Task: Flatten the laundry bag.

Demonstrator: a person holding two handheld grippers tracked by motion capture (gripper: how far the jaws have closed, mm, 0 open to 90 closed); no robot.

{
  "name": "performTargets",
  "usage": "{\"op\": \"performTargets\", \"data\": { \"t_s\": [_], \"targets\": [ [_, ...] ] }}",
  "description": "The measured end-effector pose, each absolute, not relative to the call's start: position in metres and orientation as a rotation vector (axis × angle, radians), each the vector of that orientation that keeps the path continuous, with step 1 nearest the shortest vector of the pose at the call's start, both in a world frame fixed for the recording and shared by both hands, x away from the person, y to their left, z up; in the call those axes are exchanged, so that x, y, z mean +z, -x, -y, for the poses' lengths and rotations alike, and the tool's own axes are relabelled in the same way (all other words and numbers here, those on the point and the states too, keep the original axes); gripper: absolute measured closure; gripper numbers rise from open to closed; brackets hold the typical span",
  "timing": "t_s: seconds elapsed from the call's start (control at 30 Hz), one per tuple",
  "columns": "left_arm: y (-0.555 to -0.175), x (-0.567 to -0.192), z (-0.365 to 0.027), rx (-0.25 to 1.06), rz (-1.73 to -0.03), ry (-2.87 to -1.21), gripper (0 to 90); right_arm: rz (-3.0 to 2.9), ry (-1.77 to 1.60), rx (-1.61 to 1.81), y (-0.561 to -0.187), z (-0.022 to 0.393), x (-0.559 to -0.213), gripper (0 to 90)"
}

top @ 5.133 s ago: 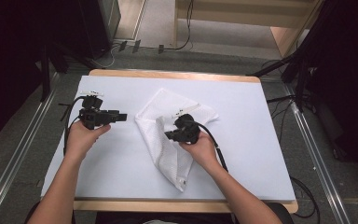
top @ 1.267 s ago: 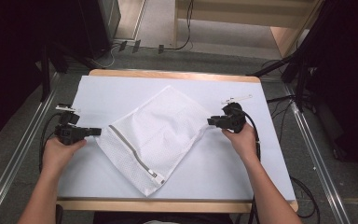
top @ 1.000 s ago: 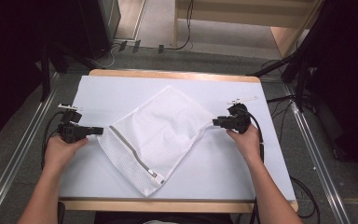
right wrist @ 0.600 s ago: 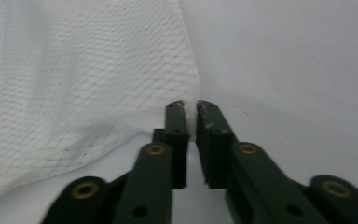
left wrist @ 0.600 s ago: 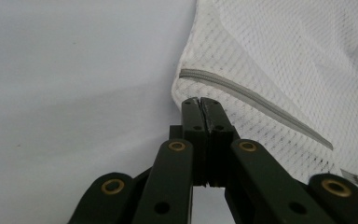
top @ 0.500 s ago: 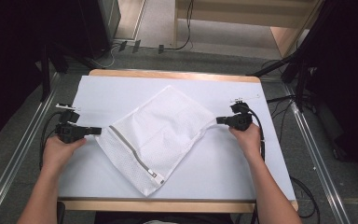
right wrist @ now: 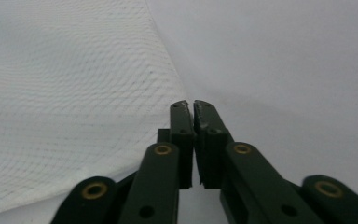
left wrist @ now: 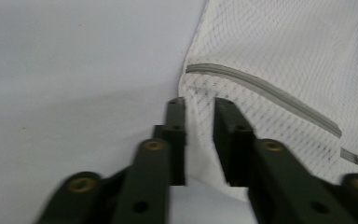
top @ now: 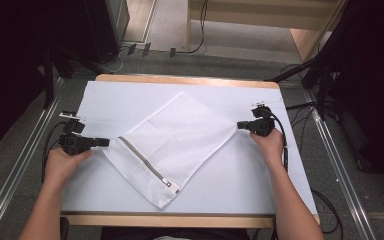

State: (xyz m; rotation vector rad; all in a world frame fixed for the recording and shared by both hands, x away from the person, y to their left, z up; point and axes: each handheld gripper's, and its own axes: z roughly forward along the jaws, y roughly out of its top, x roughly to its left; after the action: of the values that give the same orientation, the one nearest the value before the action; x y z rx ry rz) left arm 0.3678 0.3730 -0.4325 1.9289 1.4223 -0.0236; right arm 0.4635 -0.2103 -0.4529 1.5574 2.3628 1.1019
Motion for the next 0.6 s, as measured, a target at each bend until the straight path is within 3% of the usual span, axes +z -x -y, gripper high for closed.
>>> {"op": "performTargets", "data": {
  "t_s": [0.17, 0.6],
  "targets": [
    [-0.37, -0.419, -0.363, 0.039, -1.325, -1.951, 58.7, -2.326, -1.512, 1.149, -0.448, 0.208, -0.437, 75.1],
    [-0.426, -0.42, -0.314, 0.032, -1.234, -2.081, 56.4, -2.427, -1.4, 1.175, -0.402, 0.17, -0.436, 71.1]
  ]
}}
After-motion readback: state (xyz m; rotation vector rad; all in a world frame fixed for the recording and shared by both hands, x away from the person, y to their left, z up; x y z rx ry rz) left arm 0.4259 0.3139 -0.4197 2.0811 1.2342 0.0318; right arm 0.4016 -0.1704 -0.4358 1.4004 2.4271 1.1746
